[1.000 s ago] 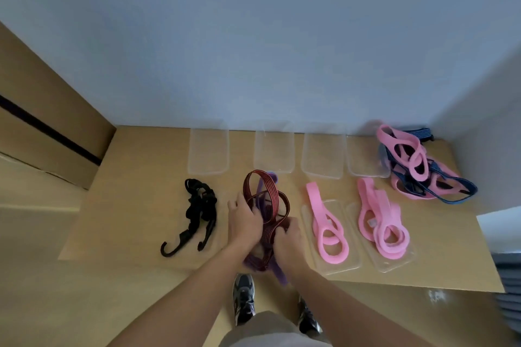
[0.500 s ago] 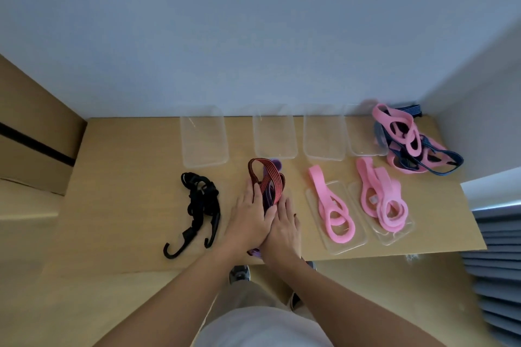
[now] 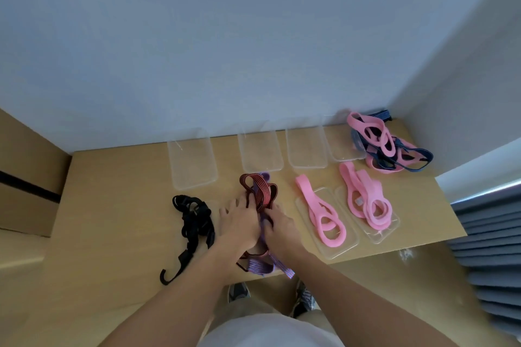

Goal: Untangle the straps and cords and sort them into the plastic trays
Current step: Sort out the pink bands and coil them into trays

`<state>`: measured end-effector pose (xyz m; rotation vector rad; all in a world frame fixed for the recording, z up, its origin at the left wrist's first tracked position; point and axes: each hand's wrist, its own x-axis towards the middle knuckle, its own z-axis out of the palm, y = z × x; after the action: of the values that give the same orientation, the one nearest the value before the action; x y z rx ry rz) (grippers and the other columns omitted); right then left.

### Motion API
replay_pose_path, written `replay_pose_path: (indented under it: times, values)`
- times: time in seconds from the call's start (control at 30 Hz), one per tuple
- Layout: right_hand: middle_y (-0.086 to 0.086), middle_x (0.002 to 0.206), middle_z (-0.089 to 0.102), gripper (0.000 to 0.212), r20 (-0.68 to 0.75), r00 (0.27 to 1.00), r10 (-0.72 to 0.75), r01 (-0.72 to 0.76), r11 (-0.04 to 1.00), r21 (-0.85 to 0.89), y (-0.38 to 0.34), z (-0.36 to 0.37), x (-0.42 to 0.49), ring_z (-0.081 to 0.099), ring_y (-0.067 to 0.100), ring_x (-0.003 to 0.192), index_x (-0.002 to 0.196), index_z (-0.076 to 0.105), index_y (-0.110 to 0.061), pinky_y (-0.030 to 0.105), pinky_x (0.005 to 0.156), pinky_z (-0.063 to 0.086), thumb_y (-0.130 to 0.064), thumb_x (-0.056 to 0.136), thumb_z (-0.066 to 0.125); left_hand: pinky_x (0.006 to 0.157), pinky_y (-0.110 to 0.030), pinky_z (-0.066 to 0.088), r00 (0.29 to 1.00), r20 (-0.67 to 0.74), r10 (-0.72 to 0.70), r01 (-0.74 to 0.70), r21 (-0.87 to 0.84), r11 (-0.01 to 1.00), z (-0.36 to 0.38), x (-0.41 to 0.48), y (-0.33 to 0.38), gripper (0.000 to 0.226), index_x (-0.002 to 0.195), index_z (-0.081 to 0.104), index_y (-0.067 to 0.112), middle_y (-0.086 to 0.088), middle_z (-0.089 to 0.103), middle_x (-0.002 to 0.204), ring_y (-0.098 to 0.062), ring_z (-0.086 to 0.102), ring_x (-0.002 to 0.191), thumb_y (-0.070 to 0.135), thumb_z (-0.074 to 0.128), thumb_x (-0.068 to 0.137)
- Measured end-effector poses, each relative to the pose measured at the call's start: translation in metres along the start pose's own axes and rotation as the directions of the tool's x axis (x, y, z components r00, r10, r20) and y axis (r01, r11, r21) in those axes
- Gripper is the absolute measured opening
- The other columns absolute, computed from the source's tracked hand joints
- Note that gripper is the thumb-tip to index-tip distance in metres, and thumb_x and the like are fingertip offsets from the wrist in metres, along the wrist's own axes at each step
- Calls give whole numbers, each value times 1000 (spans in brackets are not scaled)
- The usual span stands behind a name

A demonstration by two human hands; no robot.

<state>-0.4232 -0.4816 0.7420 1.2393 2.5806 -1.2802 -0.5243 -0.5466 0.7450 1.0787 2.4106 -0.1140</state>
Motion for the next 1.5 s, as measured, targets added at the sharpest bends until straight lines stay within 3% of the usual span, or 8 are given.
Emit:
replay_pose_path:
  times: [0.17,0.33,0.6,0.8,0.97,1.1,1.23,1.5]
  values:
    - [2,88,70,22,-69,995,67,-74,991,-113,-6,-27,-3,63,23,77,108,63,-22,30,61,43,-21,95,46,104,-48,34,1000,-7,13,-13,-37,999,-9,-1,-1,55,142,43,16,-4,48,146,-29,41,132,51,43,99]
    - [4,100,68,28,-75,997,23,-49,933,-357,-6,-50,6,66,25,89,115,63,-17,34,71,53,-26,97,44,101,-49,36,1000,18,21,-23,95,995,-39,-1,2,56,127,56,15,-6,60,129,-31,51,125,61,47,95]
    - [7,121,62,34,100,991,-86,116,933,-340,8,-81,14,64,27,107,127,59,-15,38,84,55,-30,99,48,91,-40,54,992,64,-110,109,28,994,-59,-11,18,49,74,55,26,2,68,89,-25,66,96,74,51,84]
    - [8,125,63,34,149,975,-165,210,906,-369,30,-105,12,62,30,110,127,59,-14,41,89,53,-29,100,46,86,-35,52,981,-87,-172,179,77,981,-78,-21,53,47,123,56,22,-3,69,112,-27,65,106,57,51,92]
    - [8,121,63,35,131,969,-208,243,889,-389,54,-145,18,62,31,106,128,56,-14,41,87,52,-32,102,42,100,-42,41,966,-224,-131,159,115,981,-96,-22,95,42,120,65,23,-6,54,135,-28,46,126,52,48,95]
    - [5,123,62,34,77,977,-199,213,909,-359,86,-197,28,62,27,104,129,57,-15,38,83,52,-34,103,44,115,-48,27,983,-146,-110,125,99,987,-108,-10,143,57,139,56,24,-9,33,159,-31,26,147,58,46,95]
    - [8,131,56,39,23,987,-160,157,912,-378,127,-247,35,59,30,115,134,52,-14,39,92,49,-35,103,42,119,-50,20,989,-139,-47,57,66,996,-116,4,204,63,146,48,19,-11,22,166,-32,17,152,58,42,98]
    - [7,114,61,29,-71,994,-80,58,962,-268,196,-316,47,61,29,102,119,56,-9,35,74,44,-30,100,52,117,-50,26,996,-85,-24,24,-5,1000,-124,34,280,65,148,46,15,-11,22,167,-35,20,151,60,42,101]
